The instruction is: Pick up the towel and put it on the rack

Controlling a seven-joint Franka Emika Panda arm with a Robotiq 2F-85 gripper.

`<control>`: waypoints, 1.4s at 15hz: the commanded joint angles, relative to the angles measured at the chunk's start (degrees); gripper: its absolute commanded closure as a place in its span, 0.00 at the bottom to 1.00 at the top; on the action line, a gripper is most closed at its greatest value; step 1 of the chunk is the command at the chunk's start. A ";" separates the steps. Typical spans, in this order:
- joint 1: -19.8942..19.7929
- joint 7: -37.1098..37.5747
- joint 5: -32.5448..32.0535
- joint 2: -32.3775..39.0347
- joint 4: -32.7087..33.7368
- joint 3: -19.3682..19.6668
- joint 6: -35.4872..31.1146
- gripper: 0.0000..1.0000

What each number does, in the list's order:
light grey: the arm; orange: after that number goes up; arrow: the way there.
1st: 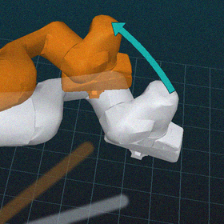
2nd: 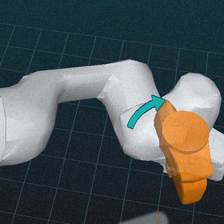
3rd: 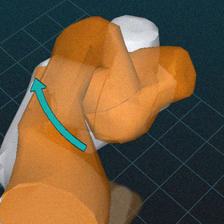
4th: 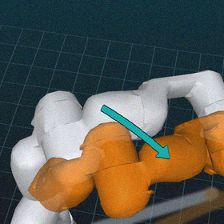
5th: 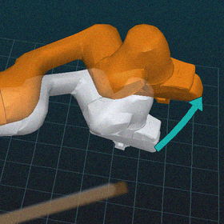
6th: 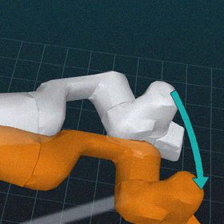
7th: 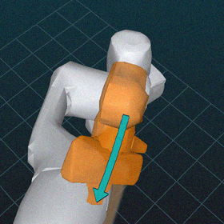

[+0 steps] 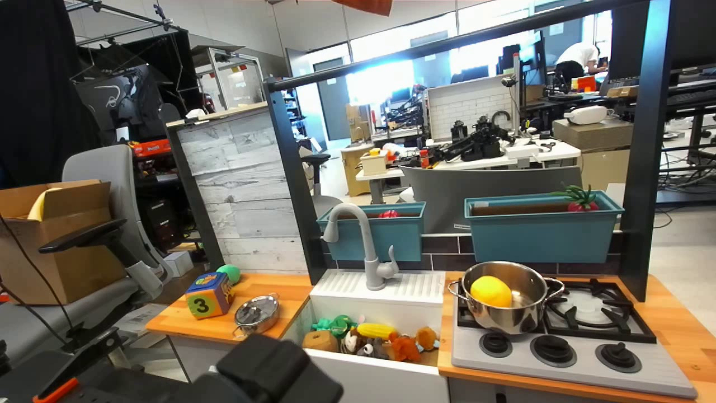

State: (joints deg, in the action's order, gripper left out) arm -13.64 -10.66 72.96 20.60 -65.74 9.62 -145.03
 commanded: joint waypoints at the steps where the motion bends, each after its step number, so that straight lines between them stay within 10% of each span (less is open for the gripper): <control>1: -1.24 9.97 -6.77 7.95 7.77 -0.29 0.76 0.99; 8: -0.61 22.10 -15.38 14.29 8.72 0.95 4.32 0.99; 21: -6.10 18.86 -30.36 -10.17 -21.23 5.85 42.41 0.99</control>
State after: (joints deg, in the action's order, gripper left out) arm -19.79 6.25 47.83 13.51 -82.88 14.57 -105.67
